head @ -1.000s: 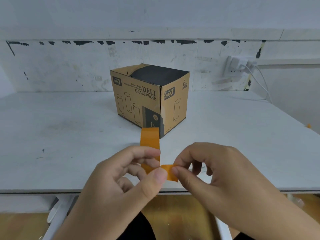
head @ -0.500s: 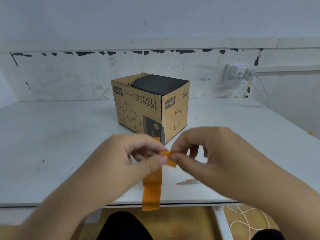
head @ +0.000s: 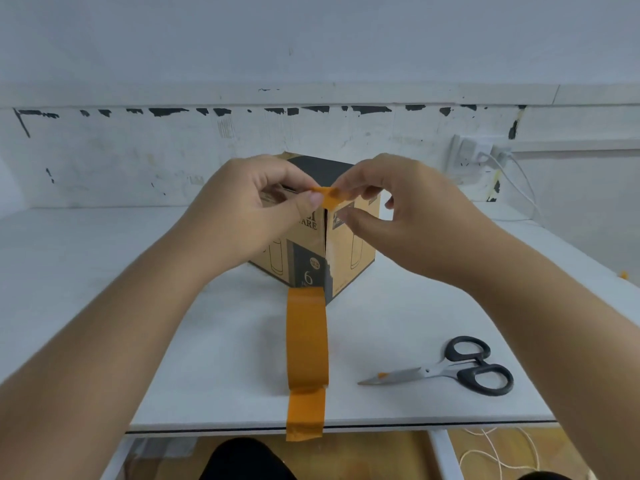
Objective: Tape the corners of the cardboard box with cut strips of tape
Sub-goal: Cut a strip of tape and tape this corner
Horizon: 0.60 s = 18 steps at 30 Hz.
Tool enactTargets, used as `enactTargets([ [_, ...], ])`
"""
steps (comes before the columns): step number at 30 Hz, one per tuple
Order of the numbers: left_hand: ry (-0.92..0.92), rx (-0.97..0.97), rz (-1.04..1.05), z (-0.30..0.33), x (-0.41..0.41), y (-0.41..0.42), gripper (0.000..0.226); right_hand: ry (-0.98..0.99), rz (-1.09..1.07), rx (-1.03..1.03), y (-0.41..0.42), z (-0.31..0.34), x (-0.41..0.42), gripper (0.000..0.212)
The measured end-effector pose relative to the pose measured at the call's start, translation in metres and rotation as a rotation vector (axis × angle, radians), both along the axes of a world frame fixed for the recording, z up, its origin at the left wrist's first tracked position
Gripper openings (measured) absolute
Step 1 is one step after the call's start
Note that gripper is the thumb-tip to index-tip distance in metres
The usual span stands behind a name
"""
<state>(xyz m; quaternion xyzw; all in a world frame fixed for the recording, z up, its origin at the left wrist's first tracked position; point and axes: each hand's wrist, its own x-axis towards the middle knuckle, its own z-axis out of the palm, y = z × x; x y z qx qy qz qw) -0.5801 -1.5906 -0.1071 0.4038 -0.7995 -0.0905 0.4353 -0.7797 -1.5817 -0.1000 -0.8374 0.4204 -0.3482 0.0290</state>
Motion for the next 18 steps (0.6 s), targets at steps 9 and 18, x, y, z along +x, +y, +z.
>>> enactTargets([
  [9, -0.015, -0.007, 0.066, -0.013, 0.008, -0.040, 0.035, -0.016, 0.010, 0.006, -0.046, -0.019, 0.002, 0.047],
  [18, 0.060, -0.012, -0.034, -0.035, 0.009, -0.056, 0.045, -0.146, 0.090, 0.044, -0.062, -0.036, -0.002, 0.049],
])
